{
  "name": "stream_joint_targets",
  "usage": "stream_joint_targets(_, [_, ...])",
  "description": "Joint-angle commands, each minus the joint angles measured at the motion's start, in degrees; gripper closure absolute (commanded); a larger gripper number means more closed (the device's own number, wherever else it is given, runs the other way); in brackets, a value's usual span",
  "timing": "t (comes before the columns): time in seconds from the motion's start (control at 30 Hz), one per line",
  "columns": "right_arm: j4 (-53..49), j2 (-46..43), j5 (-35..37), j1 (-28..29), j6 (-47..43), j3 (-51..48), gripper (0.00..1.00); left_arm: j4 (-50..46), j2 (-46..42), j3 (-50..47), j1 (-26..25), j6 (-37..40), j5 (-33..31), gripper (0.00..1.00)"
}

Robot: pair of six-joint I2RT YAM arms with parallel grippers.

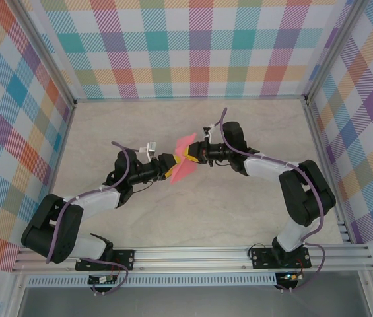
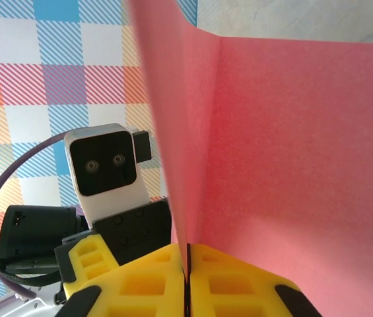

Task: Fold a paper plane with a square sheet of paper (pick it up from the middle)
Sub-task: Turn over the paper at the center of the table.

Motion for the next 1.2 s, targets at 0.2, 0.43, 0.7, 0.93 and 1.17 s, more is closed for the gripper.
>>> stream_joint_targets(0.2, [-4.05, -1.89, -0.46, -0.16, -3.52, -0.13, 0.8, -2.41, -2.42, -0.01, -0.42, 2.16, -2.38, 0.83])
stream_joint_targets(0.43, [-28.67, -10.33, 16.79, -0.14, -18.92, 1.47, 0.43, -33.44, -7.68, 7.42, -1.63, 20.2, -14.5, 0.89])
stream_joint_targets(0.7, [-40.88, -17.89, 34.12, -0.14, -24.8, -1.59, 0.19, -73.09, -3.45, 24.49, -10.68, 34.7, -53.3, 0.89])
stream_joint_targets(0.93, [-43.21, -18.95, 39.74, -0.14, -24.21, -4.01, 0.17, -89.06, 10.27, 37.43, -18.66, 33.61, -78.29, 0.89])
stream_joint_targets(1.17, [-44.86, -19.88, 44.03, -0.14, -22.91, -5.48, 0.17, -92.94, 25.19, 45.0, -22.16, 31.63, -81.7, 0.89])
